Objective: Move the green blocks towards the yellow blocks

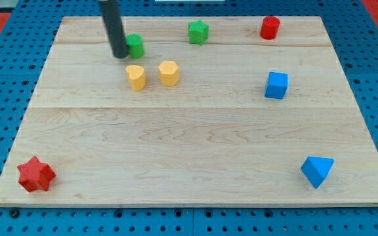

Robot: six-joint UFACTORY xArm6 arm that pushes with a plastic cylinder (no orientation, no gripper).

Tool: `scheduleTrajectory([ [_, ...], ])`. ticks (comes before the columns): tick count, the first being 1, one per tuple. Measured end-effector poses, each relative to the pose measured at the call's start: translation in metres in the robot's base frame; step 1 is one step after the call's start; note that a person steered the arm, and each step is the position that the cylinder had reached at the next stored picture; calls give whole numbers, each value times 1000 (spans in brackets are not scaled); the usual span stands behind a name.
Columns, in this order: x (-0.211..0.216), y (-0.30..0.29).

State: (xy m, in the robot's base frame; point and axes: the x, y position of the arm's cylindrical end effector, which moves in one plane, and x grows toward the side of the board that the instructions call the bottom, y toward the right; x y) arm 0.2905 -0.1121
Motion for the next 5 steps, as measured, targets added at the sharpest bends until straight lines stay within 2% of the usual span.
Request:
scheduleTrajectory([
  [1, -32, 33],
  [2, -48, -11],
  [3, -92, -28],
  [4, -99, -1],
  [5, -90, 64],
])
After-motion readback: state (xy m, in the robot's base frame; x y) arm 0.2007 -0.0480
